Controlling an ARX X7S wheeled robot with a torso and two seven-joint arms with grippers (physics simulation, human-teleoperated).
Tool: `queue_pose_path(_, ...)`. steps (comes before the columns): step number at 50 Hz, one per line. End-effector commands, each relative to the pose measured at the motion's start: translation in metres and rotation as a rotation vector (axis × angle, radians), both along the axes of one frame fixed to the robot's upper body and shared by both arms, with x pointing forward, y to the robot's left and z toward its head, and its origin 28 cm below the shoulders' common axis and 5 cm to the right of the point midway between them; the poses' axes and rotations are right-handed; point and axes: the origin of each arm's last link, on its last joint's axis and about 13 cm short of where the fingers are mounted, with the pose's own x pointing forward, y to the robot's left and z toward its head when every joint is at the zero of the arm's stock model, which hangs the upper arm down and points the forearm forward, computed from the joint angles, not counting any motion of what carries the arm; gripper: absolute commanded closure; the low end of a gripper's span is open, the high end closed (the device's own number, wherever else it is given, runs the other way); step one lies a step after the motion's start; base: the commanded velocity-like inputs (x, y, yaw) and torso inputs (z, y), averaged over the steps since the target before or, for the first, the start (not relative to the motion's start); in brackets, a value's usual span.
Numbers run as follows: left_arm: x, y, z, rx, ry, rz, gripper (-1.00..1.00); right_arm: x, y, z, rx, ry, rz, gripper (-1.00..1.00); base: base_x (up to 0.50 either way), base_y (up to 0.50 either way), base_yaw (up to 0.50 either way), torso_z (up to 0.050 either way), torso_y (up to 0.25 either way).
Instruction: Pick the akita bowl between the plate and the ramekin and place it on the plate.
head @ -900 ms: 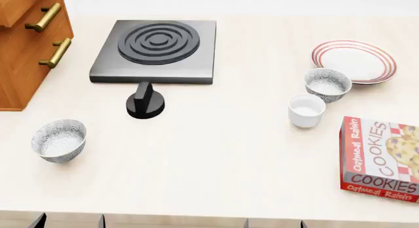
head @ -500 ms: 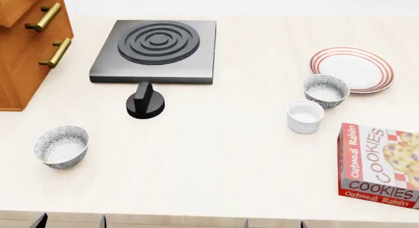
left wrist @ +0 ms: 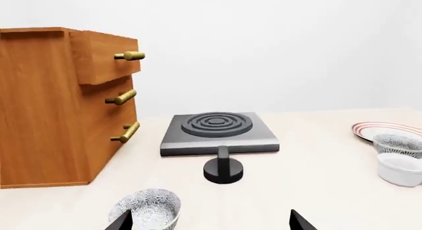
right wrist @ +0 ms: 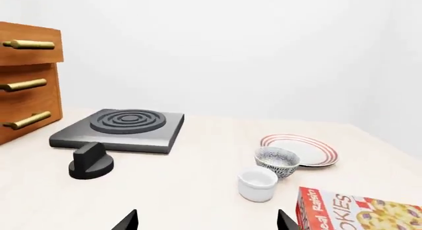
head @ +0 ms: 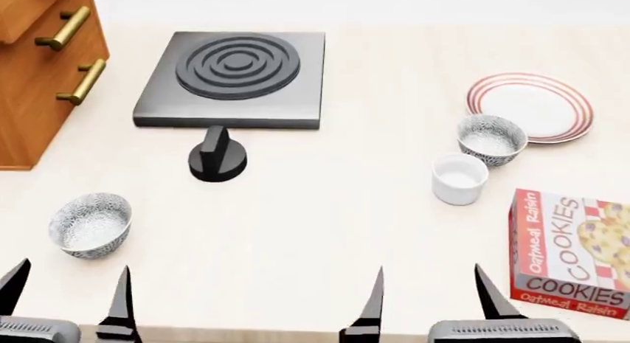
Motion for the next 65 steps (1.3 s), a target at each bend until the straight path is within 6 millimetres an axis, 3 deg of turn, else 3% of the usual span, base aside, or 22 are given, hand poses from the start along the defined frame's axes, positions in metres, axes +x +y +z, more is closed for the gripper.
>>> queue_pose_path(1,-0.016,0.002,0.056,0.006,-0.040,-0.066,-1.00,-0.013,-0.005,0.054,-0.027,-0.028,0.050,-1.00,0.14,0.00,0.00,0.000,0.000)
queue_pose_path(11,-0.020,0.004,0.092,0.012,-0.079,-0.118,-1.00,-0.018,-0.005,0.090,-0.057,-0.073,0.095,-1.00,0.38,-0.05,0.00,0.000,0.000)
queue_pose_path(21,-0.021,0.005,0.097,0.013,-0.072,-0.122,-1.00,-0.017,-0.008,0.112,-0.064,-0.087,0.092,-1.00,0.50,-0.09,0.00,0.000,0.000)
queue_pose_path(65,-0.019,0.005,0.120,0.092,-0.085,-0.150,-1.00,-0.014,-0.008,0.141,-0.104,-0.083,0.171,-1.00,0.50,-0.09,0.00,0.000,0.001)
